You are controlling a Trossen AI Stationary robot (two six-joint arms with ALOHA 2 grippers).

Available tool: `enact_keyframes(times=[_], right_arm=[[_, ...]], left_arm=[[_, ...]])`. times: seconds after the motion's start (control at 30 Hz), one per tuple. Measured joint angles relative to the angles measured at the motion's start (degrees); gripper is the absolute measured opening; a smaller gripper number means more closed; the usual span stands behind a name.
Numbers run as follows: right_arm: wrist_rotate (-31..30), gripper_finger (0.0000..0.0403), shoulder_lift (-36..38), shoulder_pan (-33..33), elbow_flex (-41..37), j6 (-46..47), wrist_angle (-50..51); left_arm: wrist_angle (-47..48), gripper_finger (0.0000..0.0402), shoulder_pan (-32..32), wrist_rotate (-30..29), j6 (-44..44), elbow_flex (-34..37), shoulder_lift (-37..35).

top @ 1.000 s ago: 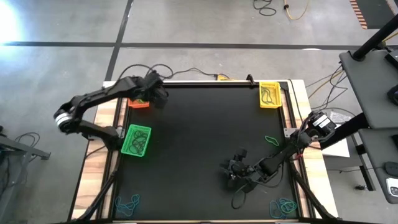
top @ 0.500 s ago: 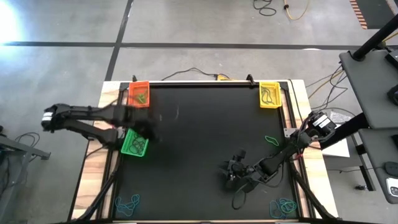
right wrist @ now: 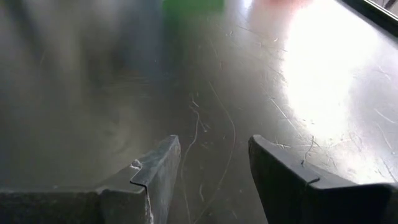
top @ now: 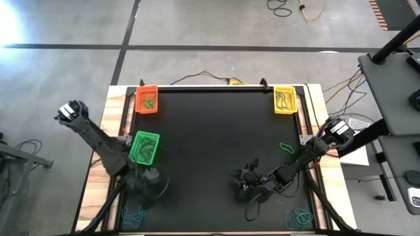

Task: Sort rubber bands into baskets
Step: Put the bottom left blue rubber band into the yellow bin

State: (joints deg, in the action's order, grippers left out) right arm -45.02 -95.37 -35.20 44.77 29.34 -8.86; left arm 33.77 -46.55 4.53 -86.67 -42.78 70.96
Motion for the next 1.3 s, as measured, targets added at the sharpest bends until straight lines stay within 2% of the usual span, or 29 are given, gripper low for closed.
enact_keyframes(times=[0.1, 0.23, 0.47, 0.87, 1.13, 1.3], right_arm=[[0.00, 0.0187, 0.00, 0.02, 0.00, -0.02, -0.05], [-0.02, 0.0187, 0.00, 0.15, 0.00, -0.02, -0.32], [-0.02, 0.0187, 0.00, 0.50, 0.00, -1.45, -0.44], [0.00, 0.0187, 0.00, 0.94, 0.00, -3.02, -0.64], [0.02, 0.0187, 0.00, 1.00, 0.00, -2.84, -0.92], [0.05, 0.0187, 0.00, 1.00, 0.00, -2.78, -0.94]], left_arm=[[0.22, 0.0125, -4.43, 5.02, -9.12, -0.06, 4.29], [0.26, 0.0125, -7.59, 10.29, -15.92, -0.70, 9.65], [-3.62, 0.0125, -7.95, 15.40, -15.70, -0.68, 17.24], [-1.81, 0.0125, -7.84, 15.51, -14.39, -0.84, 18.26], [-1.84, 0.0125, -7.84, 11.82, -14.12, -1.32, 18.54], [-1.85, 0.0121, -7.79, 12.46, -14.10, -1.21, 19.66]])
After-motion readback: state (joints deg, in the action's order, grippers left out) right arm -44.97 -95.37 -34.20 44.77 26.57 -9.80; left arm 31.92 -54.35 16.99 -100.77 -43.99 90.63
